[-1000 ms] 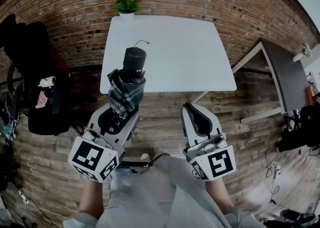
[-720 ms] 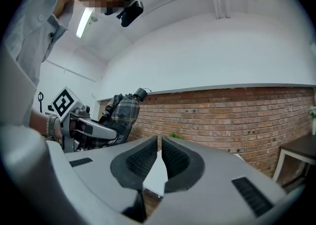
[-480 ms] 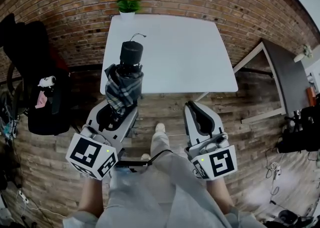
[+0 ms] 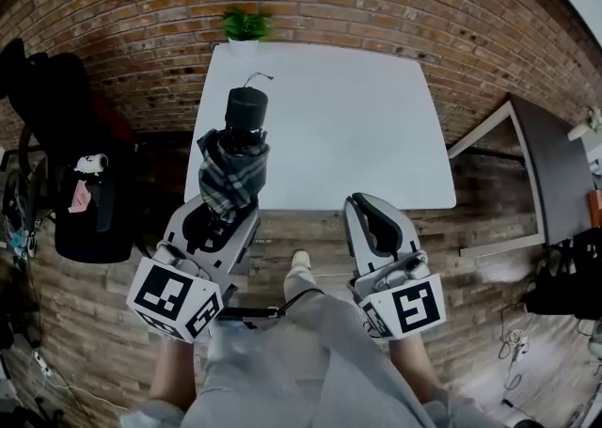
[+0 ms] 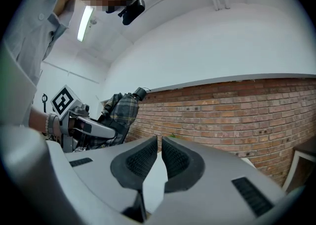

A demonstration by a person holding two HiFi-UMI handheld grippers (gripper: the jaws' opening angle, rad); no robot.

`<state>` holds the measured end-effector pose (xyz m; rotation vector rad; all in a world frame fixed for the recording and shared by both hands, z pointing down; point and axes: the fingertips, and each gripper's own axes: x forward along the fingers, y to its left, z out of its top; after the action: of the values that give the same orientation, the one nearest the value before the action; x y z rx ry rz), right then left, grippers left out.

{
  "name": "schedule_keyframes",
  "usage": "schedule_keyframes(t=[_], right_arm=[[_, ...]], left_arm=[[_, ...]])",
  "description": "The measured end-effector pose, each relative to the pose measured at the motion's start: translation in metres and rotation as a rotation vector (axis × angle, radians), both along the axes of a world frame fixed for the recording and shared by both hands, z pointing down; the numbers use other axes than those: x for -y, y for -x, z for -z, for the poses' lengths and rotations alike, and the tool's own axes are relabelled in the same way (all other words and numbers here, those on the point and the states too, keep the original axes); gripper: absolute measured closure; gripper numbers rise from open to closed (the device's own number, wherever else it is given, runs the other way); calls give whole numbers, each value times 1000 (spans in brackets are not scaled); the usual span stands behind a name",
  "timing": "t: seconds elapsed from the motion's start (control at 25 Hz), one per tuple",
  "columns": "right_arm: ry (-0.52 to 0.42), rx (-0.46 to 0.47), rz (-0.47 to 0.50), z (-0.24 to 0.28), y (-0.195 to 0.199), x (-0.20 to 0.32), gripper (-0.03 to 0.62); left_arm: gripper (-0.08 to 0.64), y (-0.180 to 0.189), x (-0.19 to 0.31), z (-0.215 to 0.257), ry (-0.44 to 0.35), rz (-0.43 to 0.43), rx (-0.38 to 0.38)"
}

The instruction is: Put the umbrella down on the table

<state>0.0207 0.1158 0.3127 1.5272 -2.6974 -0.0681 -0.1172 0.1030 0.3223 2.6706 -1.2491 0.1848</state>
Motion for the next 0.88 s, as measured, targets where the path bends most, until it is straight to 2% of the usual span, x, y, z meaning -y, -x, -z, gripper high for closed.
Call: schedule_keyframes(t=[0.52,0.88], right_arm=[[32,5,80,-4,-46,132,535],[47,-5,125,-10,-60,174,535]], left_arm=[[362,-50,118,-3,28,62,16],[362,-71,162,-8,43,96,1]])
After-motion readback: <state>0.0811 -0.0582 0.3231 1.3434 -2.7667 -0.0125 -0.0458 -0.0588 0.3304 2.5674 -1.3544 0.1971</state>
